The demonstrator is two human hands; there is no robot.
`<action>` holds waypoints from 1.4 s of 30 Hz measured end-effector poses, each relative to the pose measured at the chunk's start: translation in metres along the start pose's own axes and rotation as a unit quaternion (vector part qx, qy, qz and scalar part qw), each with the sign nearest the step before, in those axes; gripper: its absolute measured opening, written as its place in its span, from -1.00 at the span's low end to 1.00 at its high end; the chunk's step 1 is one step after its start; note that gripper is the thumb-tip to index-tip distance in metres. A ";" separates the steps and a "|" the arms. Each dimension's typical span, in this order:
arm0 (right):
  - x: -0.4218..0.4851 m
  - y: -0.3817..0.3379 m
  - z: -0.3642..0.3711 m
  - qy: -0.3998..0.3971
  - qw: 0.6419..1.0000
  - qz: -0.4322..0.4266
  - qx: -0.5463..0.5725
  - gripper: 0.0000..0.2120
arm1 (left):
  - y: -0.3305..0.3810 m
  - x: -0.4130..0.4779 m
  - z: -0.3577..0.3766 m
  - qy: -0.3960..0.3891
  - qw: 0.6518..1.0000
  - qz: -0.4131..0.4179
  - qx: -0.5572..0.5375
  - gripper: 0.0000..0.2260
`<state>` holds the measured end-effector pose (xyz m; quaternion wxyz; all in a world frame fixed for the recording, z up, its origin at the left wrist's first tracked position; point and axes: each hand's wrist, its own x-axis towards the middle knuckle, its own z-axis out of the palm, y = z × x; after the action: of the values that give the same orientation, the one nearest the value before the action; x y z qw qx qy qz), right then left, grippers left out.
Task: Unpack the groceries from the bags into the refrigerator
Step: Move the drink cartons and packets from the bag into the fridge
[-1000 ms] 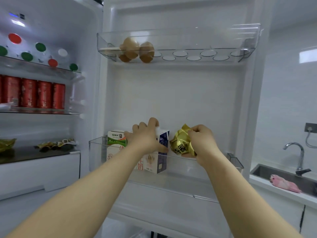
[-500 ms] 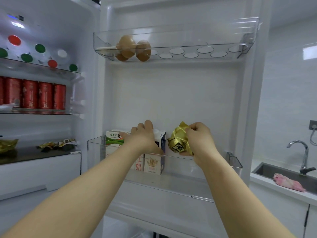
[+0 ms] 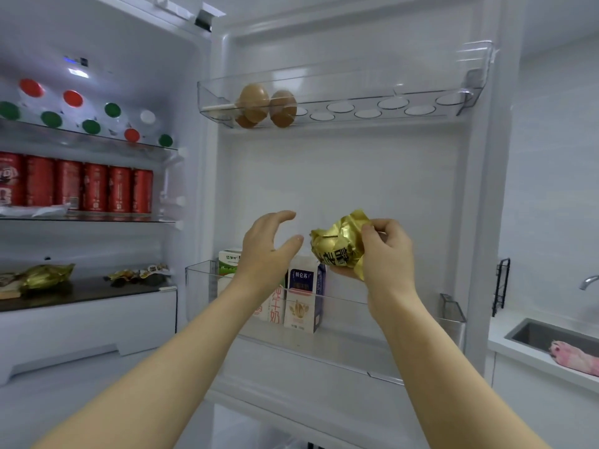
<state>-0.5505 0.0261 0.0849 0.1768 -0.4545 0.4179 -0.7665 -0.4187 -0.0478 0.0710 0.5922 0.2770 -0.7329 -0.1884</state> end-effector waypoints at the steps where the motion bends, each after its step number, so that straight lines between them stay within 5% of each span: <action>1: -0.004 -0.003 0.005 -0.015 1.000 -0.003 0.019 -0.85 | 0.004 -0.005 -0.004 0.001 0.999 -0.016 -0.030 -0.75; 9: -0.033 0.006 0.069 -0.111 0.991 0.019 0.070 -0.88 | 0.010 -0.033 -0.057 0.070 0.974 -0.139 -0.165 -0.80; 14: -0.062 0.021 0.111 -0.256 0.953 0.080 0.140 -0.88 | -0.010 -0.056 -0.099 0.161 0.964 -0.178 -0.117 -0.84; 20: -0.095 0.050 0.154 -0.383 0.912 0.110 0.095 -0.76 | -0.050 -0.081 -0.141 0.248 0.936 -0.248 -0.028 -0.80; 31: -0.109 0.117 0.261 -0.385 0.915 0.096 0.067 -0.75 | -0.143 -0.073 -0.224 0.263 0.924 -0.277 0.026 -0.85; 42: -0.104 0.191 0.381 -0.317 0.940 0.110 -0.066 -0.86 | -0.251 -0.037 -0.308 0.151 0.935 -0.305 0.102 -0.83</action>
<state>-0.1945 -0.2014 -0.0347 0.3533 -0.6360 0.4370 -0.5290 -0.0678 -0.2038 -0.0388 0.5788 0.5711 -0.5302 -0.2404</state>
